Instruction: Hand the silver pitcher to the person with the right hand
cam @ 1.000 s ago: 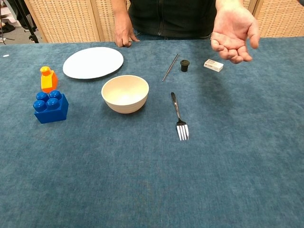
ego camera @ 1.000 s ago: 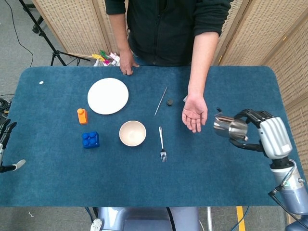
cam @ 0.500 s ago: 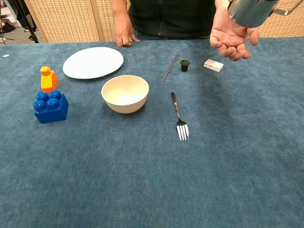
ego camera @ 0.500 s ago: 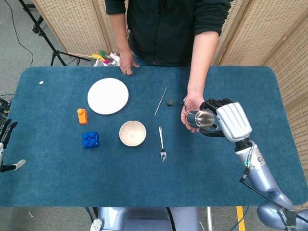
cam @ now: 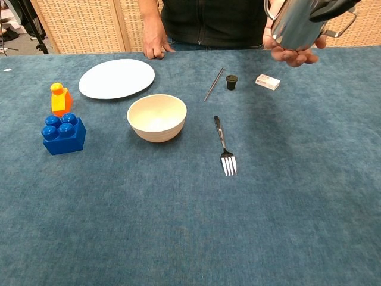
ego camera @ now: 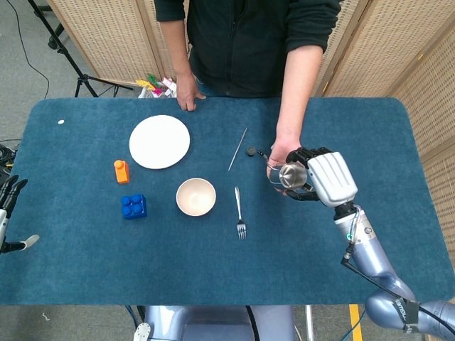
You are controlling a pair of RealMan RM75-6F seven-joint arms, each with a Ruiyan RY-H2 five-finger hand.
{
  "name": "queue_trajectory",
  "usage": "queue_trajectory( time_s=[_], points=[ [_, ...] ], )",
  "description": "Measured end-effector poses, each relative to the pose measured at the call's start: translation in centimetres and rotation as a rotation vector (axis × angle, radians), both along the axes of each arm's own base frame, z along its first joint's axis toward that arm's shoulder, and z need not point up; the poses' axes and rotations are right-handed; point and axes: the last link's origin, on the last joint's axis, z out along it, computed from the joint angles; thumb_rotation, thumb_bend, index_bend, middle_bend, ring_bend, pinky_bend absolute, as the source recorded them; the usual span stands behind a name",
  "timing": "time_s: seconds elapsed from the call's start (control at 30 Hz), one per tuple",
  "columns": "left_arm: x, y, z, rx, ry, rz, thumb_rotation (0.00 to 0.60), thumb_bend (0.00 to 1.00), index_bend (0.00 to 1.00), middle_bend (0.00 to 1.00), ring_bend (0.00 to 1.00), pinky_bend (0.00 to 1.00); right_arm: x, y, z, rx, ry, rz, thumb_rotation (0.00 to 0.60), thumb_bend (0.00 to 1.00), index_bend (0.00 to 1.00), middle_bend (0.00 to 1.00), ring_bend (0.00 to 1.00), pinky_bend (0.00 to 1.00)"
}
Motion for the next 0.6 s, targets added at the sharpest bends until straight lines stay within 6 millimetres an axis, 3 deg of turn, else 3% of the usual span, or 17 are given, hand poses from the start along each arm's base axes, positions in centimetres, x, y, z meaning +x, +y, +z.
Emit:
queue_trajectory(
  time_s=[0.03,0.1,0.13,0.17,0.27,0.6],
  points=[
    [0.0,0.0,0.0,0.001,-0.001,0.001,0.600,0.00,0.00,0.00,0.00,0.00,0.0,-0.1,-0.1,-0.001,0.003,-0.004,0.600,0.51,0.53,0.54,0.52,0.46],
    [0.0,0.0,0.1,0.002,-0.003,0.003,0.600,0.00,0.00,0.00,0.00,0.00,-0.1,-0.2,-0.4,0.004,0.010,-0.014,0.600,0.22,0.32,0.32,0.36,0.43],
    [0.0,0.0,0.1,0.002,-0.004,0.003,0.600,0.00,0.00,0.00,0.00,0.00,-0.1,-0.1,-0.5,0.012,0.013,-0.016,0.600,0.07,0.15,0.16,0.21,0.36],
    [-0.1,0.1,0.1,0.002,-0.004,0.004,0.600,0.00,0.00,0.00,0.00,0.00,-0.2,0.0,-0.6,0.027,0.015,-0.020,0.600,0.00,0.04,0.04,0.07,0.28],
    [-0.1,0.1,0.0,0.000,-0.003,0.005,0.600,0.00,0.00,0.00,0.00,0.00,-0.3,0.2,-0.3,0.056,-0.001,-0.035,0.600,0.00,0.00,0.00,0.00,0.17],
    [0.0,0.1,-0.2,-0.007,0.006,0.005,0.600,0.00,0.00,0.00,0.00,0.00,-0.7,1.4,2.5,-0.007,-0.027,-0.012,0.600,0.00,0.00,0.00,0.00,0.15]
  ],
)
